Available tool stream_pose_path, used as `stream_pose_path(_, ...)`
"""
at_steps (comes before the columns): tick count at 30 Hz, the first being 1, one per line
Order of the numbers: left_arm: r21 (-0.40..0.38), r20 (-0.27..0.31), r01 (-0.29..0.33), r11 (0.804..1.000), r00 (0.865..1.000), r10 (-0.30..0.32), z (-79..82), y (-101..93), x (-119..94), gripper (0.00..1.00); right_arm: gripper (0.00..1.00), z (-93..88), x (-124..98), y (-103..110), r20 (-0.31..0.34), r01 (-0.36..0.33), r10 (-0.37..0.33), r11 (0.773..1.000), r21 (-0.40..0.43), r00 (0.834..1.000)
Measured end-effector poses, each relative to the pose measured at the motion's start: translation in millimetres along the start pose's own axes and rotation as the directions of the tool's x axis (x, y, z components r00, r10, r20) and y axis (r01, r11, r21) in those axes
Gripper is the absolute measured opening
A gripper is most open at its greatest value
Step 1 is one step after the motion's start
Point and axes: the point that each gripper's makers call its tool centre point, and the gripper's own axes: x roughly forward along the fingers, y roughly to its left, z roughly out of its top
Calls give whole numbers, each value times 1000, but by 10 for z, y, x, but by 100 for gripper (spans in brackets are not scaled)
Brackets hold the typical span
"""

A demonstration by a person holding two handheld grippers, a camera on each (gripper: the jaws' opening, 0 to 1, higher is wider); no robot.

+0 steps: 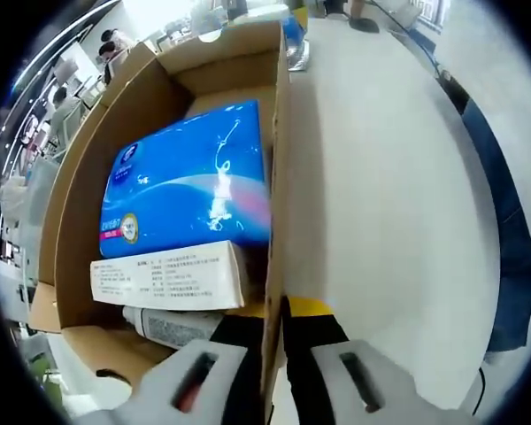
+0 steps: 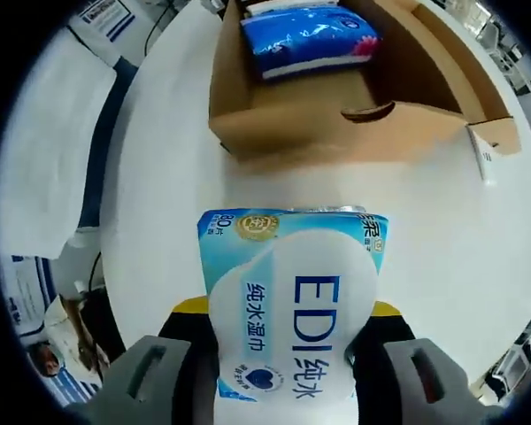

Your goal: Operate the shoe box by opening the lid, removing the specified soft item, and placing it in the target area until the item is outside and the box remains undamaged.

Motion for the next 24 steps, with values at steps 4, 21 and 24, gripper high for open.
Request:
stream_pose_path(4, -1, 0, 0, 1000, 1000, 0, -12, 1, 14, 3, 59, 14, 35, 2, -2, -3, 3, 1000, -16, 1000)
stream_pose_path(21, -16, -2, 7, 1000, 1000, -7, -21, -9, 24, 3, 59, -17, 120, -2, -28, -19, 18, 1000, -24, 999)
stream_pose_path(24, -13, -1, 5, 1000, 1000, -5, -22, -8, 28, 3, 59, -15, 138, 1, -28, -22, 22, 999, -26, 999)
